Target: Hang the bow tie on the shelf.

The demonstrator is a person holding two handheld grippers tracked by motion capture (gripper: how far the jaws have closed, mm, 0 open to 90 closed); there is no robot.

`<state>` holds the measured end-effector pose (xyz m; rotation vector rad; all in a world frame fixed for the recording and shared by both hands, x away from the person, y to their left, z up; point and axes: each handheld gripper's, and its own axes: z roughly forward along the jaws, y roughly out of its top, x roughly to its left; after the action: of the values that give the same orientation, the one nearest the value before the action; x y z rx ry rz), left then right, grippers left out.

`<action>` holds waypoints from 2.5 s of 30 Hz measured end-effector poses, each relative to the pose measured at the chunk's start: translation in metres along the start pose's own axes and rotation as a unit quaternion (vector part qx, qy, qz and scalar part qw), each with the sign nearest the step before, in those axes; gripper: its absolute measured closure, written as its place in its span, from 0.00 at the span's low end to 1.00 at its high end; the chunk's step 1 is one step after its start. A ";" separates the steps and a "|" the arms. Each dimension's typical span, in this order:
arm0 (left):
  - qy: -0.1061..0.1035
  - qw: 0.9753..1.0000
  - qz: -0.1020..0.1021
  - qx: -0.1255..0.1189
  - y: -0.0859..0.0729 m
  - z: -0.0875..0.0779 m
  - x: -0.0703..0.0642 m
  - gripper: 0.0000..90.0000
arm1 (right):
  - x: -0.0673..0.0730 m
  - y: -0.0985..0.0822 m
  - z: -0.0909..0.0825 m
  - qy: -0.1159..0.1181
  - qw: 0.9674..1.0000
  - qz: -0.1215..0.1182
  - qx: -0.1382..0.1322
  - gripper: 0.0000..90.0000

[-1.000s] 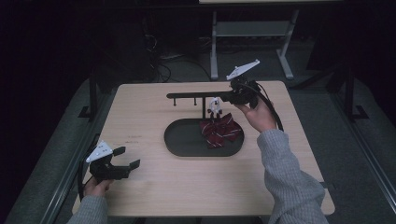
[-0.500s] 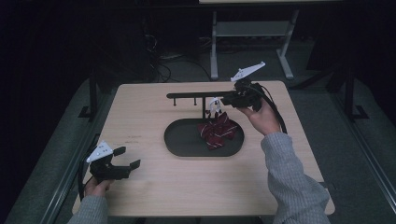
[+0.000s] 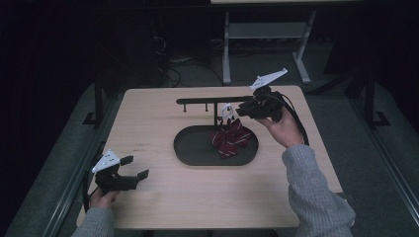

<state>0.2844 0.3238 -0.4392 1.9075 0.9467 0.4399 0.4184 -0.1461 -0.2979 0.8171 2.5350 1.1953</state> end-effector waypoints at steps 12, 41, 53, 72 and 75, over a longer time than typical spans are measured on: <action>-0.001 1.000 0.002 0.001 0.000 0.000 0.000 0.14 | 0.004 -0.007 -0.008 0.016 1.000 -0.004 0.001 0.77; -0.001 1.000 0.003 0.003 0.000 0.000 -0.001 0.14 | 0.006 -0.028 -0.029 0.024 1.000 0.004 -0.004 0.68; -0.001 1.000 0.002 0.001 0.000 0.000 -0.001 0.14 | 0.006 -0.037 -0.039 0.022 1.000 0.007 -0.004 0.64; -0.002 1.000 0.006 0.003 0.000 0.000 -0.001 0.14 | 0.004 -0.057 -0.053 0.015 1.000 0.020 -0.003 0.60; -0.002 1.000 0.006 0.004 0.000 0.000 -0.001 0.14 | 0.003 -0.062 -0.054 0.012 1.000 0.021 -0.004 0.59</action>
<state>0.2837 0.3235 -0.4392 1.9214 0.9370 0.4404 0.3698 -0.2106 -0.3105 0.8632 2.5439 1.2340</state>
